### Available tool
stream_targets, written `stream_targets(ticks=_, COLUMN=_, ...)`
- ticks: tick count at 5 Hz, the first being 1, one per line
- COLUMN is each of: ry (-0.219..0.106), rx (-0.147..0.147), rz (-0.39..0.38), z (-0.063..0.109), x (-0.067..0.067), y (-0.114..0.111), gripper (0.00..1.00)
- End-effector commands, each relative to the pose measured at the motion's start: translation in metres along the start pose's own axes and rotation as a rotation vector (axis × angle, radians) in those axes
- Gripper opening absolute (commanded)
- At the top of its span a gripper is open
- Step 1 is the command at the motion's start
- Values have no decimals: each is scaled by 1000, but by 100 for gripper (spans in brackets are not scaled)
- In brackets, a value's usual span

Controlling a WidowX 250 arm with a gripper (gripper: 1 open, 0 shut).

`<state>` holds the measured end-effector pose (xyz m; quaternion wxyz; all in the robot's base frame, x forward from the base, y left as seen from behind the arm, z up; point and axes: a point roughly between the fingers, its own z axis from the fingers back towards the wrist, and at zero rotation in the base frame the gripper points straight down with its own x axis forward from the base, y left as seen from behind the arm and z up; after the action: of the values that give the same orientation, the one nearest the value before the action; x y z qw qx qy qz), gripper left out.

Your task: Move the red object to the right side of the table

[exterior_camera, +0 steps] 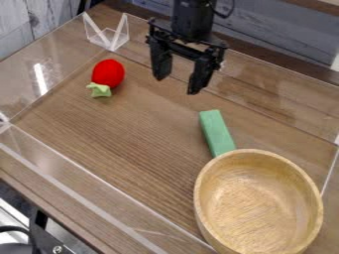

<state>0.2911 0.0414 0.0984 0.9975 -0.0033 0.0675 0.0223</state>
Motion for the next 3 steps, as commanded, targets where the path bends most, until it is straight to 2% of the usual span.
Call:
stream_targets(ticks=1, ry=-20, rx=9, rz=23, z=-1, x=1, y=22, gripper=100)
stream_targets(ticks=2, ry=-23, rx=14, rz=45, z=-7, x=4, y=51, gripper=0)
stream_targets(ticks=3, ry=-38, rx=24, rz=47, z=-4, x=7, y=87, gripper=100)
